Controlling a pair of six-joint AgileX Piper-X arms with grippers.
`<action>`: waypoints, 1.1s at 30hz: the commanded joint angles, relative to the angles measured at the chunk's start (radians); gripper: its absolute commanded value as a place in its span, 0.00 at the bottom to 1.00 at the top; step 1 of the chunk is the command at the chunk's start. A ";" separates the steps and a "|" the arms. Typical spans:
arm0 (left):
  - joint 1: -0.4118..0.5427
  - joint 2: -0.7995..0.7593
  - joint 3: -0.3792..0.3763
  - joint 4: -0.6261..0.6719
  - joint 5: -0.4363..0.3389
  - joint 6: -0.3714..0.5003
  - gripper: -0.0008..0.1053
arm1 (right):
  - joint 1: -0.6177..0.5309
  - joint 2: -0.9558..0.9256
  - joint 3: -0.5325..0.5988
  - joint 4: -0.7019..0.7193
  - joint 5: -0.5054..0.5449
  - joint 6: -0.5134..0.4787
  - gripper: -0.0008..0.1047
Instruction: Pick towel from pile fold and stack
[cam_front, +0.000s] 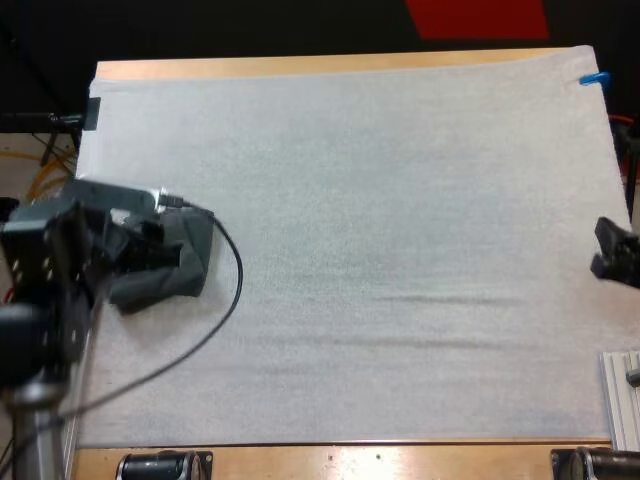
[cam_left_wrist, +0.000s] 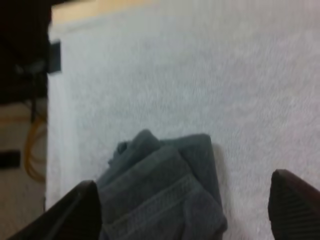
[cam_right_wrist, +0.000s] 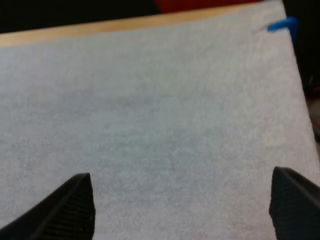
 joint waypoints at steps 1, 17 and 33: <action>-0.006 -0.053 -0.003 -0.001 0.001 -0.001 0.64 | 0.012 -0.042 -0.001 0.021 0.006 -0.008 0.67; -0.022 -0.659 0.264 0.002 -0.015 -0.024 0.64 | 0.025 -0.535 0.210 0.021 0.090 0.071 0.67; -0.022 -0.963 0.414 0.282 0.001 -0.004 0.64 | 0.020 -0.733 0.368 0.044 0.091 0.065 0.67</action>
